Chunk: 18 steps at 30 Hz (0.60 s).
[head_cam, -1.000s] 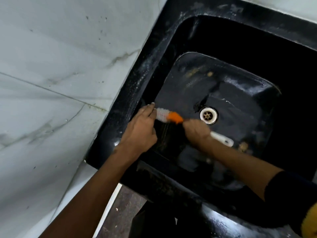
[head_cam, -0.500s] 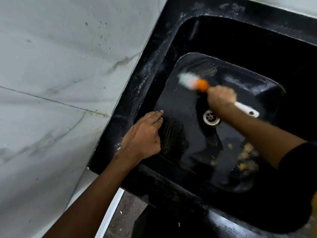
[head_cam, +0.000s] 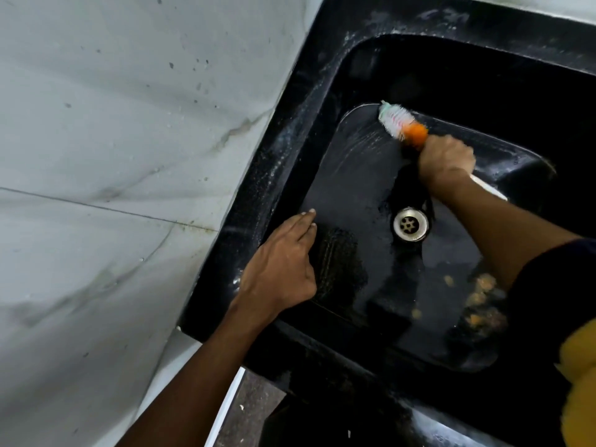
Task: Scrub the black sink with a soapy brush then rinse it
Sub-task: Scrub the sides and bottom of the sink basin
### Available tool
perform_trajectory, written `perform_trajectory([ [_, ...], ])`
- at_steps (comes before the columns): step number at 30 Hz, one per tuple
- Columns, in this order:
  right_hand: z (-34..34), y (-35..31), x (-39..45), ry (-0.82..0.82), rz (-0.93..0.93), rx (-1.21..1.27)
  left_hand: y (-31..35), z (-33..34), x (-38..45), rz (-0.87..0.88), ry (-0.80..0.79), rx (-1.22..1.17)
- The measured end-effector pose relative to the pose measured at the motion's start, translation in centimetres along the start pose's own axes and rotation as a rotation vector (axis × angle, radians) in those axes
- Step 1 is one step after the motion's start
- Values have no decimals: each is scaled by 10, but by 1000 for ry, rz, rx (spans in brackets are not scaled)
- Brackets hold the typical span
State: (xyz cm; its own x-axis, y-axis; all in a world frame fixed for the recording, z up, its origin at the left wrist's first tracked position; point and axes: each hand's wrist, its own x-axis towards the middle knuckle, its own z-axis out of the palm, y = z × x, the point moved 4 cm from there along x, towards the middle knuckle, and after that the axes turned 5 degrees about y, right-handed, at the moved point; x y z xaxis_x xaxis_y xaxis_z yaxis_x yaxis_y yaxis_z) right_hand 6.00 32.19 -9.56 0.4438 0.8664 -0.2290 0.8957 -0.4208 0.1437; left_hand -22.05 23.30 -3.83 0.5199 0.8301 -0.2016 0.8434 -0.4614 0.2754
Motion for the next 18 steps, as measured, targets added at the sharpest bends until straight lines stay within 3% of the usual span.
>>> perform_trajectory([
  [2, -1, -24, -1, 50, -94, 35, -1, 0, 0, 2, 7, -5],
  [5, 12, -70, -45, -37, -346, 92, -1, 1, -1, 13, 14, -15],
  [7, 11, -64, -40, -21, -285, 103, -2, 1, -1, 15, 25, -24],
  [11, 10, -25, -7, -14, 91, 149, -3, 4, 0, 12, 30, -38],
  [13, 7, -47, -23, 32, -36, 178, -2, 4, 1, 9, 22, -34],
  [16, 23, -76, -79, -81, -334, 175, -2, 4, 0, 11, 23, -41],
  [18, 27, -47, -79, -79, -260, 175, -2, 4, 0, 8, 25, -43],
])
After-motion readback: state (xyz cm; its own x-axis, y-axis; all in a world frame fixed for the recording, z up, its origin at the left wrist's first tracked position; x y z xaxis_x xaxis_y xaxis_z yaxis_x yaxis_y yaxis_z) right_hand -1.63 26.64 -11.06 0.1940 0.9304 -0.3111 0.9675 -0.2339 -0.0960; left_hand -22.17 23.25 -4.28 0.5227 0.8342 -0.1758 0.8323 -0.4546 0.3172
